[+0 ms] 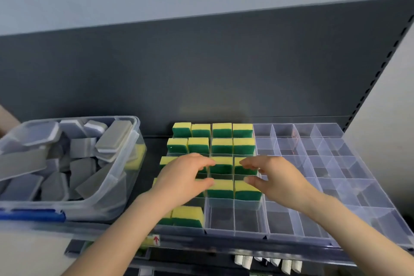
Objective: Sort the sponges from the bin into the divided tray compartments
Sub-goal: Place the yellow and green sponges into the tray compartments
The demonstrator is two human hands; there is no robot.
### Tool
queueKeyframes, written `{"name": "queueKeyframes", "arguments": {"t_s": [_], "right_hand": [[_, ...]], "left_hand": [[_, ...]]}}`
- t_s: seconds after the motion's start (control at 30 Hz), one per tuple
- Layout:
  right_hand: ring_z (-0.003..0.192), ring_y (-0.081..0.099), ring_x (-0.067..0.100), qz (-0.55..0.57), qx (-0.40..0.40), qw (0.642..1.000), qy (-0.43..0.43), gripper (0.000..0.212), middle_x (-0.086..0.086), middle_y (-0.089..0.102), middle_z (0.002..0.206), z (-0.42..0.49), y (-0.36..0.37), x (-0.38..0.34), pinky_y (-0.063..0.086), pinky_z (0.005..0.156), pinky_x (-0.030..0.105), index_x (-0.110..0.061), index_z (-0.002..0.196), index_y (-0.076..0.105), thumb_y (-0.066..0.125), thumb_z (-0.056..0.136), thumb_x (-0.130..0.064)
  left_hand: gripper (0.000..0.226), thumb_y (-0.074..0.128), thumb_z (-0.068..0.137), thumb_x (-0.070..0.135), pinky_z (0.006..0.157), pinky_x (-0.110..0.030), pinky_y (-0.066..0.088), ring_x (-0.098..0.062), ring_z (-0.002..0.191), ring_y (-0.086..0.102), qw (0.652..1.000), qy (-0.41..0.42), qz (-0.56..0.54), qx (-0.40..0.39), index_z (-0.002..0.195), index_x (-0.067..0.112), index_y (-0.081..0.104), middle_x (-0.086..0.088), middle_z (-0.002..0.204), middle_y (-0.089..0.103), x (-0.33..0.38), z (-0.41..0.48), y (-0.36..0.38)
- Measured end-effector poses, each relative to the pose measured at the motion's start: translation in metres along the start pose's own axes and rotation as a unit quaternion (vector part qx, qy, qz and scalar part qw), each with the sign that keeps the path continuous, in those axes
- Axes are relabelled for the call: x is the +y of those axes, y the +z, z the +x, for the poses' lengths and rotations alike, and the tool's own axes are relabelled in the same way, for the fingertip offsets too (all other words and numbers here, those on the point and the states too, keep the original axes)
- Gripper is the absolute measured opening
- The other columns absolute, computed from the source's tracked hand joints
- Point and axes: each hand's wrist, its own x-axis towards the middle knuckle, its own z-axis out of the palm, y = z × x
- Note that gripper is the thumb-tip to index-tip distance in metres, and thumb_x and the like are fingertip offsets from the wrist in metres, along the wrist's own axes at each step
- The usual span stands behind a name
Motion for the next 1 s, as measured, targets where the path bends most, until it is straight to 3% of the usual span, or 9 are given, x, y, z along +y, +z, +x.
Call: {"name": "queueKeyframes", "arguments": {"t_s": [0.3,0.4,0.57,0.73,0.9,1.0], "right_hand": [[0.117,0.054,0.007,-0.052,0.017,0.995,-0.078,0.041,-0.013,0.055,0.132,0.025,0.022,-0.059,0.048,0.095,0.024,-0.031,0.131,0.051,0.056,0.091,-0.032],[0.115,0.055,0.008,-0.073,0.023,0.993,-0.087,0.04,-0.014,0.055,0.132,0.033,0.031,-0.085,0.05,0.091,0.025,-0.032,0.131,0.05,0.055,0.091,-0.033],[0.115,0.056,0.008,-0.097,0.03,0.99,-0.094,0.04,-0.014,0.054,0.132,0.051,0.053,-0.141,0.051,0.091,0.025,-0.033,0.13,0.051,0.055,0.091,-0.033],[0.116,0.055,0.01,-0.117,0.035,0.987,-0.109,0.04,-0.013,0.055,0.131,0.077,0.073,-0.204,0.048,0.092,0.026,-0.032,0.13,0.051,0.055,0.09,-0.031],[0.107,0.059,0.015,-0.109,0.038,0.988,-0.104,0.04,-0.009,0.06,0.126,0.1,0.095,-0.252,0.051,0.086,0.032,-0.032,0.127,0.054,0.057,0.088,-0.029],[0.106,0.058,0.013,-0.114,0.034,0.988,-0.099,0.041,-0.011,0.057,0.129,0.114,0.114,-0.269,0.047,0.084,0.025,-0.032,0.129,0.052,0.057,0.089,-0.029]], "left_hand": [[0.039,0.058,0.089,0.046,0.076,-0.024,0.05,-0.002,0.104,0.057,0.987,-0.126,0.084,0.056,0.127,0.037,0.056,0.019,0.123,0.058,-0.054,-0.056,-0.039],[0.039,0.055,0.09,0.049,0.08,-0.028,0.051,-0.004,0.108,0.056,0.98,-0.154,0.11,0.06,0.127,0.038,0.055,0.018,0.124,0.058,-0.082,-0.076,-0.053],[0.039,0.057,0.089,0.048,0.08,-0.03,0.051,-0.008,0.11,0.057,0.971,-0.188,0.136,0.065,0.126,0.037,0.056,0.015,0.123,0.059,-0.139,-0.114,-0.086],[0.037,0.06,0.088,0.046,0.077,-0.033,0.053,-0.012,0.1,0.06,0.962,-0.215,0.144,0.083,0.123,0.034,0.059,0.011,0.115,0.062,-0.203,-0.154,-0.122],[0.037,0.063,0.087,0.043,0.076,-0.027,0.048,-0.009,0.104,0.06,0.964,-0.233,0.102,0.08,0.123,0.034,0.059,0.011,0.115,0.065,-0.265,-0.182,-0.145],[0.032,0.059,0.089,0.043,0.075,-0.028,0.051,-0.01,0.101,0.061,0.964,-0.233,0.107,0.063,0.12,0.034,0.061,0.01,0.113,0.067,-0.299,-0.186,-0.154]]}}
